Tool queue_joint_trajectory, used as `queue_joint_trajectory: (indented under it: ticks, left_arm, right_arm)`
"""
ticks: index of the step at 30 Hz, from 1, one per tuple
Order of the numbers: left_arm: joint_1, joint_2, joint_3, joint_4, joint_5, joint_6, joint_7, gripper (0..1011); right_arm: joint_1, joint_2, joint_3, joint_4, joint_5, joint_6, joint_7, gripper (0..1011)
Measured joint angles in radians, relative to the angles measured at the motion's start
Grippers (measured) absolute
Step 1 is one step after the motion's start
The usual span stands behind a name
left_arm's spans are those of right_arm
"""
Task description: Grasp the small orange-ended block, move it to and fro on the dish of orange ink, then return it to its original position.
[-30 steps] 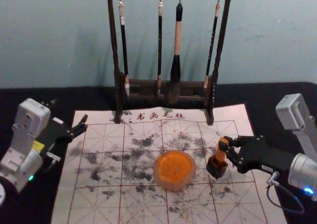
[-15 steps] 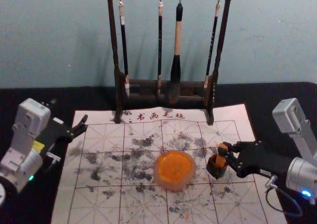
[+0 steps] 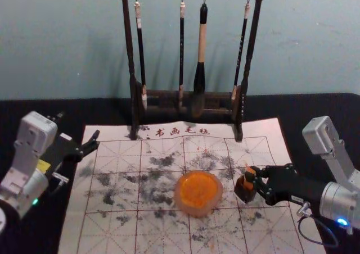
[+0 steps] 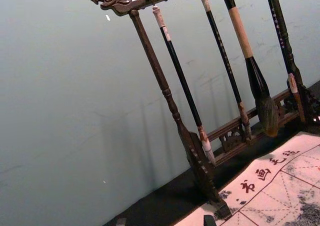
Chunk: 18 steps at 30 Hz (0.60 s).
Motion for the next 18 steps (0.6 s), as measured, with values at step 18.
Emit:
queue_joint_trajectory:
  ticks: [18]
  left_arm:
    - [0.0,0.0,0.0,0.0,0.0,0.0,0.0,1001]
  right_arm:
    - [0.012,-0.009,-0.009,0.026,-0.009,0.002,0.008,92]
